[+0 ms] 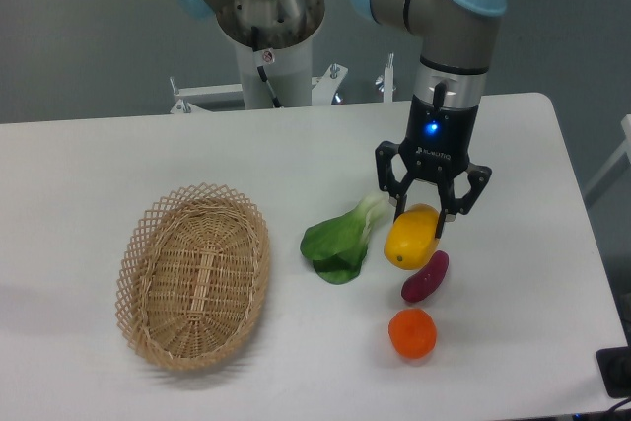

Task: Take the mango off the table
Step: 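Hold the mango raised above the table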

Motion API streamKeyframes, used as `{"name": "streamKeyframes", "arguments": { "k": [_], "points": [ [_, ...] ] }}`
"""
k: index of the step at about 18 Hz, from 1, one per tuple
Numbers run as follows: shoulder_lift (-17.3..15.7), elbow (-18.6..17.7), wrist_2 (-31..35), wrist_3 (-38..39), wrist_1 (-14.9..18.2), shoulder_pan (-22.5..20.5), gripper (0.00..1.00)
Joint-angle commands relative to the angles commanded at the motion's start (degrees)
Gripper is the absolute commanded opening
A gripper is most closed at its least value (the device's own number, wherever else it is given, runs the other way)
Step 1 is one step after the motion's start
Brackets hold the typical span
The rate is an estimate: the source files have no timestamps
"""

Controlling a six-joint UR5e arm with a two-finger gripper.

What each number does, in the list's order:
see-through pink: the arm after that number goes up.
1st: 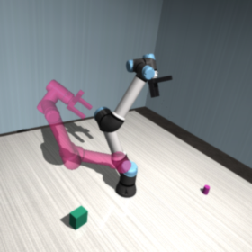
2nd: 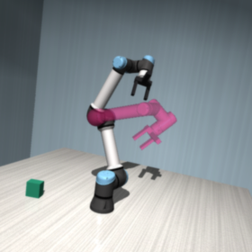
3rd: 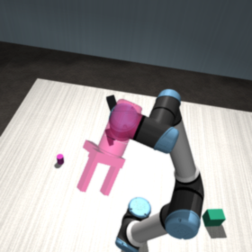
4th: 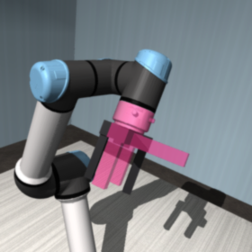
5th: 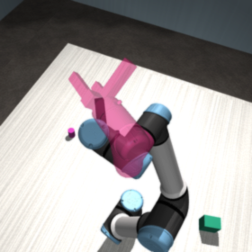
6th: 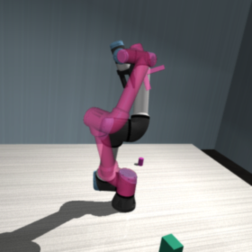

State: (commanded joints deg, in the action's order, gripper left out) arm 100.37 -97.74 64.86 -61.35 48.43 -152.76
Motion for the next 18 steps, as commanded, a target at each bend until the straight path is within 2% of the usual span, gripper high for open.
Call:
{"name": "streamKeyframes", "arguments": {
  "k": [18],
  "points": [
    [0.09, 0.09, 0.09, 0.00, 0.00, 0.18, 0.45]
  ]
}}
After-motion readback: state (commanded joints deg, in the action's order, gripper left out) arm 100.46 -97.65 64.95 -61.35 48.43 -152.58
